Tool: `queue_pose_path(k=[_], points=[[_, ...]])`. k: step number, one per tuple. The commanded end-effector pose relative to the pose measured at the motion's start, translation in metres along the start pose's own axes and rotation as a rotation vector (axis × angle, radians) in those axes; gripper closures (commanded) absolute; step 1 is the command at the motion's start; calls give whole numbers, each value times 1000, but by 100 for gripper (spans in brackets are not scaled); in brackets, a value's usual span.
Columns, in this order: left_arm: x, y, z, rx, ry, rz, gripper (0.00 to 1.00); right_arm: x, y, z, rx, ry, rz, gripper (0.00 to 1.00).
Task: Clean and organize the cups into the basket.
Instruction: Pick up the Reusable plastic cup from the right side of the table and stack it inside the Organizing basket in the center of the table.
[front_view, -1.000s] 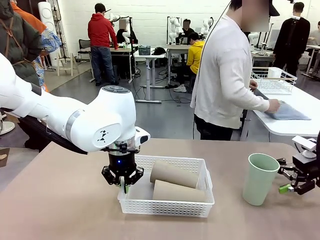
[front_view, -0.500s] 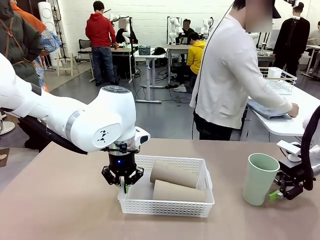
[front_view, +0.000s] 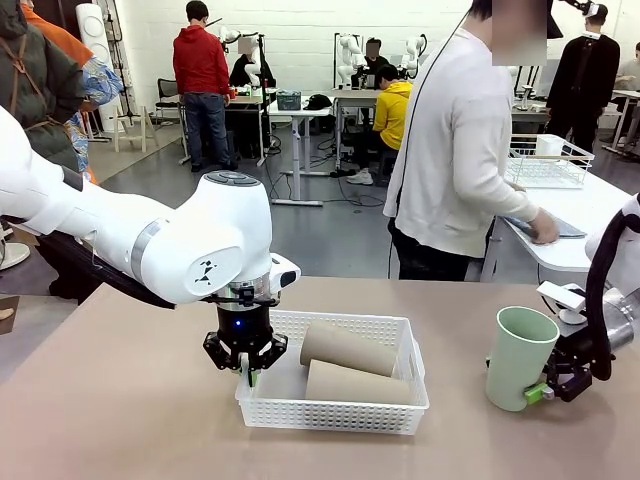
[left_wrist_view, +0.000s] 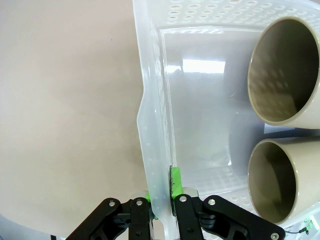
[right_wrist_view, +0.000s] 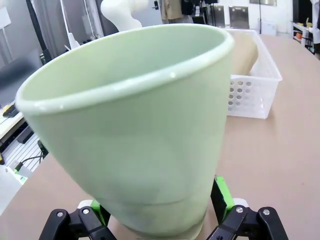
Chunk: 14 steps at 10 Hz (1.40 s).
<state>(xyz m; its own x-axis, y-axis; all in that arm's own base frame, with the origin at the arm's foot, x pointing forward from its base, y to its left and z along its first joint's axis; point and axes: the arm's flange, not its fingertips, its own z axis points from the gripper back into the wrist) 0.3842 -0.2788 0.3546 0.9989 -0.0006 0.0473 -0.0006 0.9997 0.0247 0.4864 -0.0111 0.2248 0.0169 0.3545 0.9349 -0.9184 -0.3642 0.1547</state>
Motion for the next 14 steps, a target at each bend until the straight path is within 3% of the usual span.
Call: queue_pose_path(k=[1, 2, 3, 4, 5, 6, 7, 8, 10, 12, 14], points=[[0, -1, 2, 2, -7, 5, 100, 6, 6, -13, 15, -22, -16, 0], [0, -1, 2, 2, -7, 5, 100, 7, 6, -14, 41, -21, -14, 0], [0, -1, 2, 2, -7, 5, 100, 7, 6, -14, 47, -21, -2, 60], [0, -1, 2, 2, -7, 5, 100, 7, 8, -13, 50, -25, -1, 60], [0, -1, 2, 2, -7, 5, 100, 6, 9, -12, 48, -30, -4, 100], [0, -1, 2, 2, -7, 5, 100, 7, 8, -11, 44, -35, -5, 65], [0, -1, 2, 2, -7, 5, 100, 7, 8, -9, 36, -44, -9, 100], [0, -1, 2, 2, -7, 5, 100, 20, 11, -6, 5, -84, -12, 100], [0, -1, 2, 2, -7, 5, 100, 101, 25, 10, -166, -208, -186, 100], [0, -1, 2, 2, -7, 5, 100, 191, 42, 24, -239, -225, -244, 100], [0, -1, 2, 2, -7, 5, 100, 250, 54, 32, -290, -239, -218, 100]])
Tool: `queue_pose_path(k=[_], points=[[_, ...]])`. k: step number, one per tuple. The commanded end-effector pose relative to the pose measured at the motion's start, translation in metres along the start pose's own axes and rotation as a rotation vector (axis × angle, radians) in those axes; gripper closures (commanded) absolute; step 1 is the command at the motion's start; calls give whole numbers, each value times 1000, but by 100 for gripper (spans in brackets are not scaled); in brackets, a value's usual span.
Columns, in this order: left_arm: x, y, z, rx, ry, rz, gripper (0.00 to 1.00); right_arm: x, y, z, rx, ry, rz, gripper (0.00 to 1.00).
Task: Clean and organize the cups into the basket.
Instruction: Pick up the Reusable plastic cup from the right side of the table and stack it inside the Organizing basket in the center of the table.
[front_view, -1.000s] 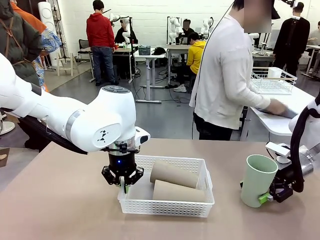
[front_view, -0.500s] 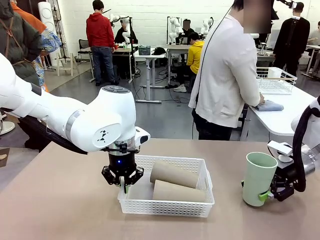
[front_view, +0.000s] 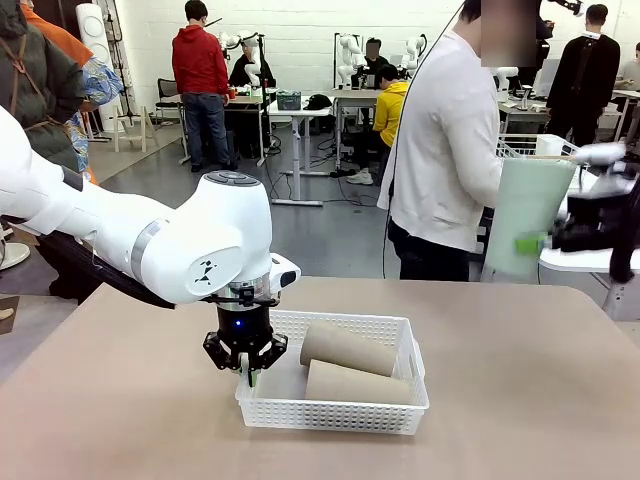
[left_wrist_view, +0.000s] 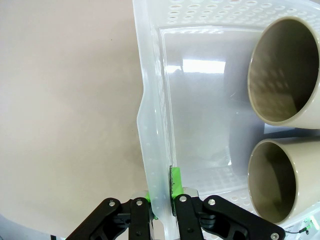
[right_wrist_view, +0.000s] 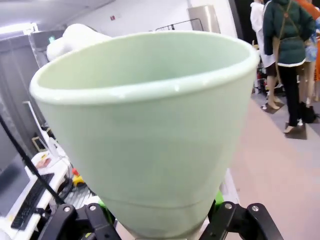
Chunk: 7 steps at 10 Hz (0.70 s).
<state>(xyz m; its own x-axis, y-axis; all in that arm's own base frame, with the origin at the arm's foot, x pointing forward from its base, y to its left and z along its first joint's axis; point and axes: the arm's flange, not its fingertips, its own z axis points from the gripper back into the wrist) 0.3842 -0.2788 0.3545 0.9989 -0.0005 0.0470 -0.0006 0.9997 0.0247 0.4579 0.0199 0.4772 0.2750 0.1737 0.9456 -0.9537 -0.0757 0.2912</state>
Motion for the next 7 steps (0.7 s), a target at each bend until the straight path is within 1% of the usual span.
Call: queue_pose_path(k=[1, 2, 3, 7], points=[[0, -1, 2, 2, -7, 5, 100, 10, 10, -14, -58, 19, 8, 100], [0, -1, 2, 2, -7, 5, 100, 6, 10, -13, -63, 50, -9, 100], [0, -1, 2, 2, -7, 5, 100, 23, 13, -2, -25, 9, 12, 100], [0, -1, 2, 2, -7, 5, 100, 23, 13, -2, -25, 9, 12, 100]])
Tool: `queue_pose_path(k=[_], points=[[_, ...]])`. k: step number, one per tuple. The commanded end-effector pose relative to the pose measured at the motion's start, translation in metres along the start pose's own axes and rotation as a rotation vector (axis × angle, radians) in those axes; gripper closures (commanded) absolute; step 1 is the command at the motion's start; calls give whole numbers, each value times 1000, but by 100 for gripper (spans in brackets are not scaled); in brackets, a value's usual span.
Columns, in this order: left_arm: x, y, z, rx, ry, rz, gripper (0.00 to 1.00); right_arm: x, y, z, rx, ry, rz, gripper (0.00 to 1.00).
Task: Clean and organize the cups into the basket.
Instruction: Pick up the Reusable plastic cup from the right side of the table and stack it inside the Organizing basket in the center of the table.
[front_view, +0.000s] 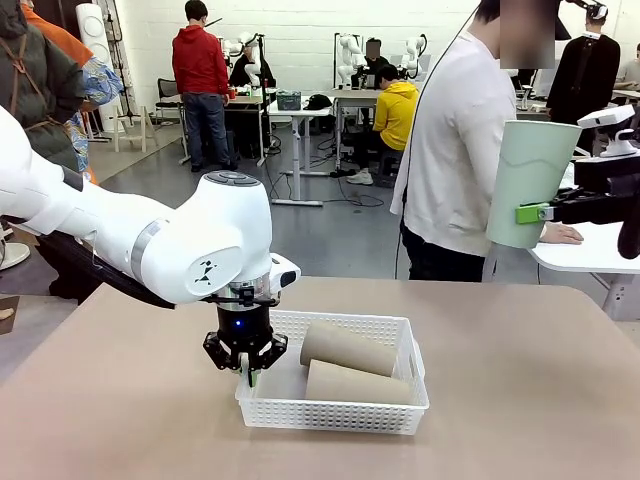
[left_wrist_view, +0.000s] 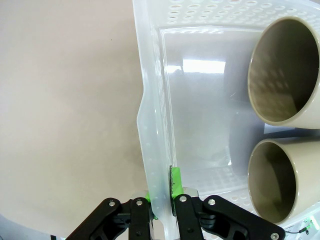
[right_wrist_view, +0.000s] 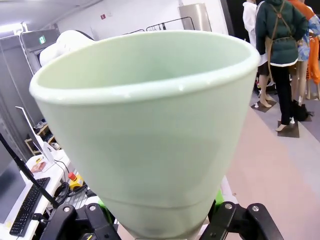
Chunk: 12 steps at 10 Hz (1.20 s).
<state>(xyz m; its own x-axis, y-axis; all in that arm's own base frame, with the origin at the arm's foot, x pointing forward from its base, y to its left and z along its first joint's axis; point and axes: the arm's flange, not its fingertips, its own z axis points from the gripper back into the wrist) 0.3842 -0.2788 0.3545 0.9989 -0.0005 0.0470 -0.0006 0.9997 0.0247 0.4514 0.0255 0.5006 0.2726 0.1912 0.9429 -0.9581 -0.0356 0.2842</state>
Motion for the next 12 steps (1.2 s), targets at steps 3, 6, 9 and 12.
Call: queue_pose_path(k=[3, 6, 9, 12], points=[[0, -1, 2, 2, -7, 5, 100, 28, 12, -49, -80, 267, 22, 19], [0, -1, 2, 2, -7, 5, 100, 63, 22, -171, -197, 877, -52, 19], [0, -1, 2, 2, -7, 5, 100, 40, 13, -252, -256, 1368, -193, 19], [0, -1, 2, 2, -7, 5, 100, 20, -2, -282, -183, 1513, -204, 19]])
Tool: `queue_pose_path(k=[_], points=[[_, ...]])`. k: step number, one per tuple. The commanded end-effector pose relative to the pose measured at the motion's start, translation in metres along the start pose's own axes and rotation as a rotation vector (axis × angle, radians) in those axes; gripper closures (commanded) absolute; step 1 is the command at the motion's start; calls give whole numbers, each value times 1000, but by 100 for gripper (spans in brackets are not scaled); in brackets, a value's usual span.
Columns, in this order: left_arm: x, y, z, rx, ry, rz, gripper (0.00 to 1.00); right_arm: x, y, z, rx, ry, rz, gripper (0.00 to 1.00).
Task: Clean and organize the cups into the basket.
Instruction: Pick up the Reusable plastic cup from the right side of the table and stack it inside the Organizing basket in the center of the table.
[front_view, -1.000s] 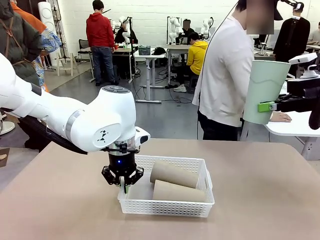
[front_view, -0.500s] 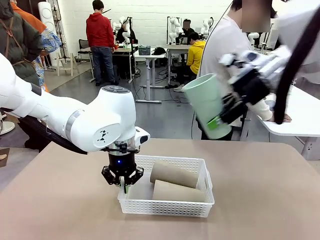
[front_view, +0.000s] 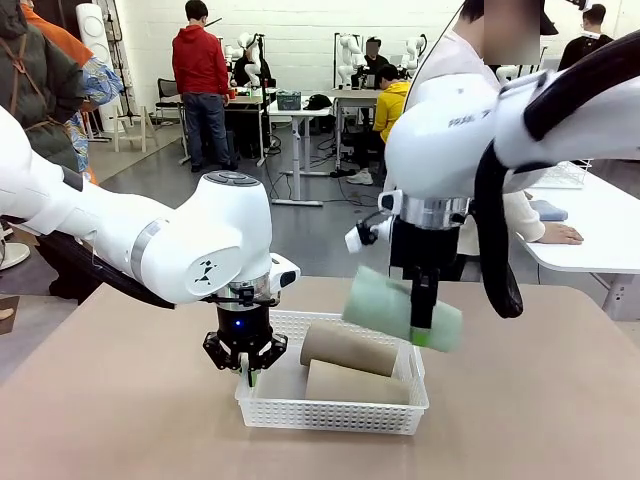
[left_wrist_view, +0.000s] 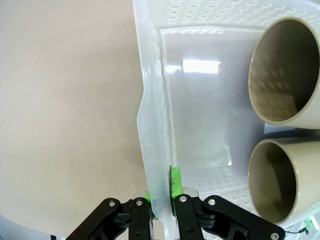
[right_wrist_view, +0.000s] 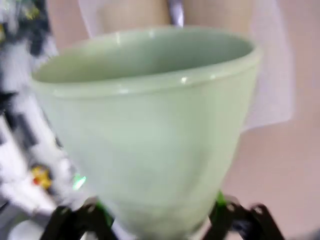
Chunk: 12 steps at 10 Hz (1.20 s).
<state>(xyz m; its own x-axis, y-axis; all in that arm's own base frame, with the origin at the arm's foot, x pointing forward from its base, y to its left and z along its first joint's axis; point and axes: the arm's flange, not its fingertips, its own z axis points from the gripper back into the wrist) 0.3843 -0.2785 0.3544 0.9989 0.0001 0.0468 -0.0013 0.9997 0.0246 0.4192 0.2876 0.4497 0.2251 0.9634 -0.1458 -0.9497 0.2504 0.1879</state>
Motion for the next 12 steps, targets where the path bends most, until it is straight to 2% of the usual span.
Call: queue_pose_path(k=[1, 6, 9, 12], points=[[0, -1, 2, 2, -7, 4, 100, 25, -8, 19, 62, 77, 66, 19], [0, -1, 2, 2, -7, 4, 100, 44, -14, -8, 61, 10, 168, 19], [0, -1, 2, 2, -7, 4, 100, 42, -15, -30, 35, -89, 232, 19], [0, -1, 2, 2, -7, 4, 100, 35, -23, -48, 83, -129, 257, 19]])
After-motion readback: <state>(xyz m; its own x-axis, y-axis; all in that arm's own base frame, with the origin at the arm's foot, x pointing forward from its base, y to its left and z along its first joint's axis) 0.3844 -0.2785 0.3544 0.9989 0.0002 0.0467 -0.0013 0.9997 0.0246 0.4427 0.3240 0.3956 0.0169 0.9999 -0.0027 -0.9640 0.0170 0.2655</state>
